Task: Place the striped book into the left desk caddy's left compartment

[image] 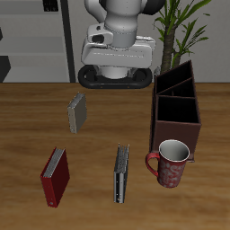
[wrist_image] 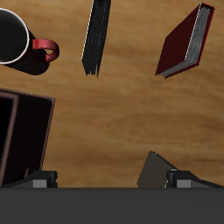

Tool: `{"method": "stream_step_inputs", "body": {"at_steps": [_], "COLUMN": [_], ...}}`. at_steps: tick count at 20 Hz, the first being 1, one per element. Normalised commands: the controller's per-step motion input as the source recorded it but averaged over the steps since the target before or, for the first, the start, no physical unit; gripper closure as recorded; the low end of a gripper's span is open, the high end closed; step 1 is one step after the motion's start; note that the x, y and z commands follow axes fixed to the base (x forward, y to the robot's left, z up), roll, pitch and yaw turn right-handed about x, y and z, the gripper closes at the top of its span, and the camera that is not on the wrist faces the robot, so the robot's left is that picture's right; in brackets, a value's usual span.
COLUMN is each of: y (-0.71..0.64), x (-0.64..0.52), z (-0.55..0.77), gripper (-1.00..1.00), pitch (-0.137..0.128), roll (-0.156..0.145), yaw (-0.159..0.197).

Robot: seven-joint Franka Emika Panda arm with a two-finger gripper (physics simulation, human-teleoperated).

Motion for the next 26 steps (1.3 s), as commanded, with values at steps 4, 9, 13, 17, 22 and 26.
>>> {"method": "stream_step_inputs", "body": {"at_steps": [4, 9, 13, 17, 22, 26], "y": [-0.03, -0.06, -0.06, 0.03, 0.16, 0.07], "x": [0.28, 0.30, 0.49, 0.30, 0.36, 0.24], "z": [0.01, -0.03, -0.08, -0.03, 0.01, 0.01], "gripper": [-1.00, -1.00, -1.00, -1.00, -1.00, -1.00], "pitch": [-0.003, -0.009, 0.030, 0.005, -0.023, -0.020], "roll": [0.001, -0.007, -0.008, 0.011, 0.015, 0.004], "yaw": [-0.008, -0.005, -0.037, -0.023, 0.013, -0.013]}}
